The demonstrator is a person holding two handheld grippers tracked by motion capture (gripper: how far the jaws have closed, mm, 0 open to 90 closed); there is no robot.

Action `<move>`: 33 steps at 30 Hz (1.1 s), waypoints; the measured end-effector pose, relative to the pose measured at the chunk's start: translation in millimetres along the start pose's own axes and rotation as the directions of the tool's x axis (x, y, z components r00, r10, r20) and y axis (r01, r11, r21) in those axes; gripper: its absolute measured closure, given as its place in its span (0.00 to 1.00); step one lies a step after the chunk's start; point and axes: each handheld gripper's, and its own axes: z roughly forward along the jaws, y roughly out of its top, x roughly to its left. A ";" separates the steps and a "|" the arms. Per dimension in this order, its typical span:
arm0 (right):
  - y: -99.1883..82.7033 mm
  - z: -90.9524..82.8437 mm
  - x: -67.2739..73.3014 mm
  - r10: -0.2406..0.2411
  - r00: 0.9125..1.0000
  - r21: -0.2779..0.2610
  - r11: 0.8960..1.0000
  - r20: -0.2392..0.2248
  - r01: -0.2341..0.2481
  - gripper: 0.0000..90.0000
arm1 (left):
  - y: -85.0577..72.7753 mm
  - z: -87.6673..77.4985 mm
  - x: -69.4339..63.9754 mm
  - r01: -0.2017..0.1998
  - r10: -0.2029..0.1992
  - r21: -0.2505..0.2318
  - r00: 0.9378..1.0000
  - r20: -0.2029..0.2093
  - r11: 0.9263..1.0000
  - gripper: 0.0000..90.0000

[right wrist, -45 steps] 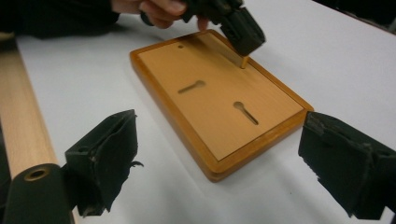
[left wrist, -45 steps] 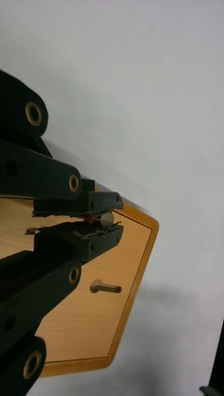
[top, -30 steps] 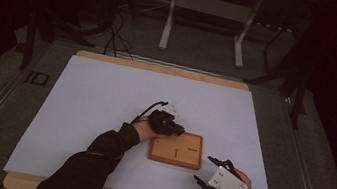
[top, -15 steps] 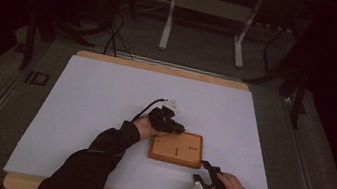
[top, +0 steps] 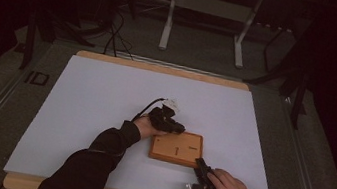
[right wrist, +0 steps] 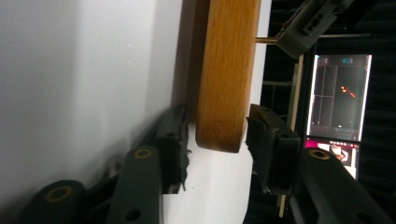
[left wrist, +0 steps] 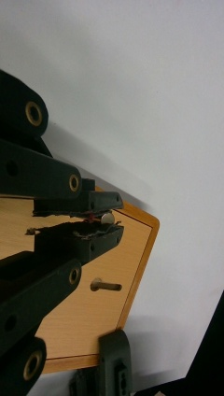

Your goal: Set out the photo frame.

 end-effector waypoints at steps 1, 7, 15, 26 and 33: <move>0.4 0.0 0.6 -0.009 1.000 -0.002 1.000 0.013 0.009 0.69 | 0.2 0.0 -0.1 -0.002 0.002 0.002 1.000 -0.001 1.000 0.93; 0.3 -0.6 -2.1 0.007 1.000 -0.007 1.000 -0.001 -0.007 0.73 | 0.1 0.1 -1.2 -0.015 0.015 0.000 1.000 -0.008 1.000 0.93; -5.2 -0.5 -8.6 0.007 0.999 -0.038 0.999 -0.038 -0.009 0.73 | -0.3 -17.7 -5.2 -0.050 0.051 -0.064 0.999 0.004 0.997 0.65; -19.5 1.0 -48.9 0.105 0.974 -0.108 0.986 -0.199 -0.129 0.73 | -25.7 -54.4 -13.6 -0.060 0.051 -0.150 0.997 -0.064 0.987 0.15; -24.1 4.7 -69.0 0.138 0.952 -0.100 0.980 -0.274 -0.171 0.73 | -40.5 -76.0 -17.8 -0.047 0.034 -0.166 0.996 -0.079 0.985 0.11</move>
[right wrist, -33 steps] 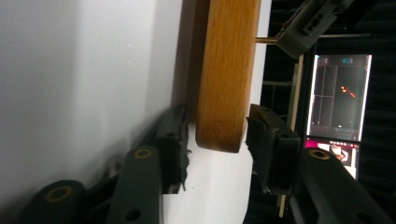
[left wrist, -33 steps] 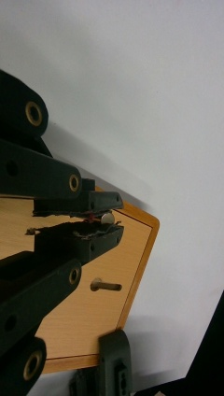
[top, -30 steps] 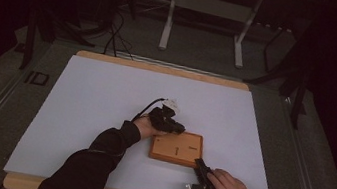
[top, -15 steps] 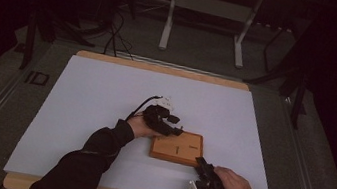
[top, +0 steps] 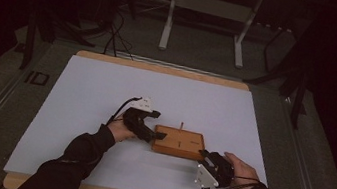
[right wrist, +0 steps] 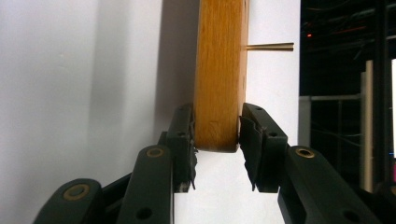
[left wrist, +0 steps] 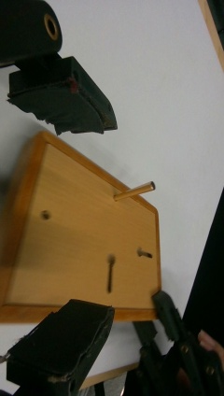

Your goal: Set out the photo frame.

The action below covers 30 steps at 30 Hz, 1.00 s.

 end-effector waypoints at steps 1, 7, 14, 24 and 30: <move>-0.3 -0.1 -3.0 0.000 1.000 -0.004 1.000 -0.012 0.000 0.73 | -1.3 -3.6 -0.5 -0.002 0.002 0.008 1.000 -0.005 1.000 0.11; -2.7 -0.7 -20.0 0.020 0.997 -0.017 1.000 -0.081 -0.022 0.73 | -10.9 -25.9 -3.9 -0.012 0.013 0.032 1.000 -0.023 0.999 0.10; -4.7 -1.0 -38.2 0.059 0.990 -0.033 0.997 -0.126 -0.064 0.75 | -23.0 -46.6 -6.3 0.003 -0.002 0.035 1.000 -0.030 0.999 0.09; -11.4 2.4 -68.1 0.113 0.969 -0.053 0.990 -0.222 -0.128 0.76 | -42.4 -68.0 -17.7 0.034 -0.033 0.044 0.999 -0.034 0.998 0.09; -20.4 7.8 -90.0 0.176 0.944 -0.074 0.976 -0.278 -0.204 0.77 | -56.3 -74.4 -27.6 0.042 -0.040 0.050 0.998 -0.042 0.998 0.09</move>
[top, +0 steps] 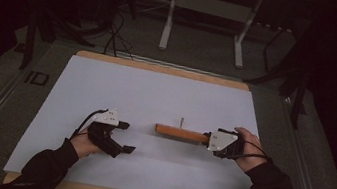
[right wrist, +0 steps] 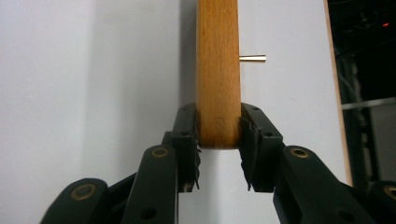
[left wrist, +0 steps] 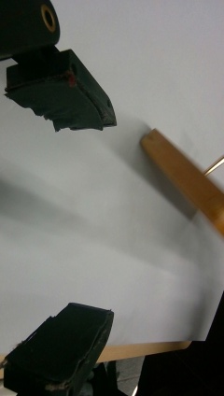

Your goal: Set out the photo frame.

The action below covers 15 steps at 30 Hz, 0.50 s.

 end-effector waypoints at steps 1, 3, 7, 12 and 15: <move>-1.0 0.1 -3.9 0.017 1.000 -0.007 1.000 -0.010 -0.017 0.77 | -2.1 -0.2 -2.0 0.001 -0.001 -0.005 1.000 0.003 1.000 0.09; -2.2 0.3 -11.4 0.050 0.998 -0.011 0.999 -0.029 -0.050 0.77 | -5.7 -0.5 -6.3 0.001 -0.001 -0.009 1.000 0.006 1.000 0.09; -2.9 1.8 -25.9 0.110 0.992 -0.006 0.994 -0.069 -0.110 0.77 | -9.5 -1.9 -11.2 0.004 -0.004 -0.022 1.000 -0.001 1.000 0.09; -6.3 5.1 -43.2 0.164 0.980 -0.009 0.986 -0.116 -0.166 0.76 | -13.9 -2.8 -13.9 0.006 -0.006 -0.042 1.000 -0.011 0.999 0.09; -7.6 8.1 -54.3 0.206 0.968 -0.001 0.978 -0.143 -0.208 0.76 | -17.4 -1.3 -14.6 0.010 -0.010 -0.043 1.000 -0.010 0.999 0.09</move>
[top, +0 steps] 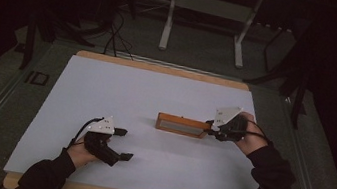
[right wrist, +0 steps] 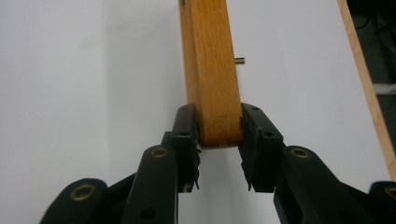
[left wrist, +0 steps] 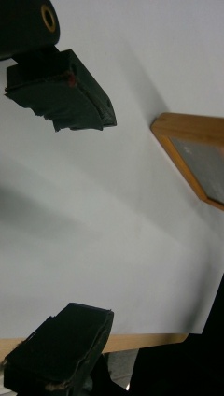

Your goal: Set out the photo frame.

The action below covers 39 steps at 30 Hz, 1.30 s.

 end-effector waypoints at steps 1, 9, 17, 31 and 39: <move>0.2 0.6 -3.7 0.009 1.000 0.000 1.000 -0.010 -0.009 0.76 | -1.3 0.7 -0.1 0.003 -0.003 -0.001 1.000 0.001 1.000 0.09; 2.6 8.7 -28.2 0.092 0.995 0.016 0.996 -0.035 -0.092 0.73 | -5.9 2.1 1.5 0.013 -0.013 -0.010 1.000 0.007 1.000 0.09; 1.7 15.0 -43.2 0.167 0.985 0.010 0.986 -0.047 -0.167 0.72 | -7.4 3.1 1.1 0.005 -0.005 -0.010 1.000 0.007 1.000 0.09; -2.1 27.1 -60.3 0.260 0.965 -0.018 0.965 -0.027 -0.261 0.68 | -10.1 5.0 1.6 0.002 -0.002 -0.011 1.000 0.014 1.000 0.09; -3.7 36.4 -69.4 0.289 0.957 -0.031 0.957 -0.001 -0.289 0.63 | -11.0 4.4 2.3 0.003 -0.003 -0.014 1.000 0.014 1.000 0.09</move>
